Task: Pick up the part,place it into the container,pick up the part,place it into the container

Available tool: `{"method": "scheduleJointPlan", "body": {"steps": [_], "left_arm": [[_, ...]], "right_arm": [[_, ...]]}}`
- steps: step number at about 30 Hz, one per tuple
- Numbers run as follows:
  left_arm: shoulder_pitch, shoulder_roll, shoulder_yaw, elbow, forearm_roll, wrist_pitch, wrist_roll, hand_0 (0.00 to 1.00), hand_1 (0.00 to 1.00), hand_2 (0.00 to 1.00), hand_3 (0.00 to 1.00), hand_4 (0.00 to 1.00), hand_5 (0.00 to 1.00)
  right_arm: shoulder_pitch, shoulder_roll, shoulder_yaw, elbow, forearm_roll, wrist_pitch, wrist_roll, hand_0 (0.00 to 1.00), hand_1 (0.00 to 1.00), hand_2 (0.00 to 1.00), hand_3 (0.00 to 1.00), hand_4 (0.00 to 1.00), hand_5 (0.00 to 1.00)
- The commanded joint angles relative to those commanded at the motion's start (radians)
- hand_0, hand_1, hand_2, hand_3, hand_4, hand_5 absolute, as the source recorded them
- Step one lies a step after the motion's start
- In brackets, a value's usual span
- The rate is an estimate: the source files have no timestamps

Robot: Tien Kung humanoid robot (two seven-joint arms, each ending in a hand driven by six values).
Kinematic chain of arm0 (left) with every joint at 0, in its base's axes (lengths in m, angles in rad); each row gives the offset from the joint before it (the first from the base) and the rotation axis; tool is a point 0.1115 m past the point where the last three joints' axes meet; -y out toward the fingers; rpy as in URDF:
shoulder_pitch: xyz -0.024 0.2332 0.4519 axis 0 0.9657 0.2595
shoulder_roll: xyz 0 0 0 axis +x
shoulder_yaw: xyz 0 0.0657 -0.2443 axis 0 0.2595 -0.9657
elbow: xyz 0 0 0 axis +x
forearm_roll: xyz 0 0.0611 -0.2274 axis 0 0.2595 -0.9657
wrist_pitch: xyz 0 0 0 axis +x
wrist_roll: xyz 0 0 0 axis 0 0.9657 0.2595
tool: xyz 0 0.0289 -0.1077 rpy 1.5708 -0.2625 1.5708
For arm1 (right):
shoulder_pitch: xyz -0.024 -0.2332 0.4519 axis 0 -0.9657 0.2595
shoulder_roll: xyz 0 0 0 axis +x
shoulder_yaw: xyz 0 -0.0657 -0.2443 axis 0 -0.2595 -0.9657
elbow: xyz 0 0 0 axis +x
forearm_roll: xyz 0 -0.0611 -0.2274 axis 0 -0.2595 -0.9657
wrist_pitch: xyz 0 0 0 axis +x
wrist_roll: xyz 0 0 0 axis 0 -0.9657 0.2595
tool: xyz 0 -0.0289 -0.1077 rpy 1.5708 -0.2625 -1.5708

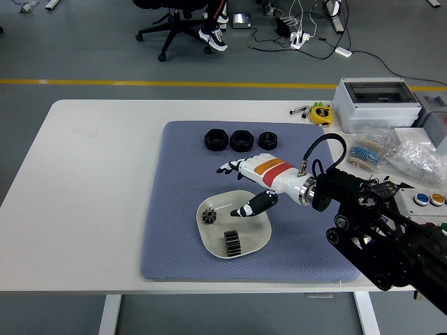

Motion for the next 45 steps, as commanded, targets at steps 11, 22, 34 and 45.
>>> {"method": "scheduleJointPlan", "body": {"steps": [11, 22, 34, 45], "left_arm": [[0.003, -0.002, -0.025, 0.000, 0.027, 0.001, 0.005, 0.699, 0.656, 0.696, 0.571, 0.651, 0.587], [-0.008, -0.003, -0.012, 0.000, 0.016, -0.001, 0.001, 0.696, 0.657, 0.695, 0.571, 0.649, 0.589], [-0.021, -0.010, -0.026, 0.000, 0.041, 0.000, 0.003, 0.695, 0.655, 0.689, 0.568, 0.645, 0.592], [-0.023, -0.014, -0.024, 0.000, 0.051, -0.003, 0.002, 0.696, 0.658, 0.691, 0.570, 0.642, 0.592]], "right_arm": [[-0.065, -0.095, 0.171, 0.046, 0.088, -0.075, -0.007, 0.453, 0.607, 0.745, 0.792, 0.933, 0.362], [-0.160, -0.104, 0.276, 0.005, 0.518, -0.251, 0.038, 0.392, 0.555, 0.726, 0.691, 0.985, 0.635], [-0.319, -0.127, 0.405, 0.178, 1.019, -0.212, 0.014, 0.811, 0.804, 0.877, 0.876, 0.998, 0.868], [-0.448, -0.151, 0.516, 0.268, 1.260, -0.153, -0.005, 0.832, 0.813, 0.874, 0.891, 0.998, 0.909]]}}
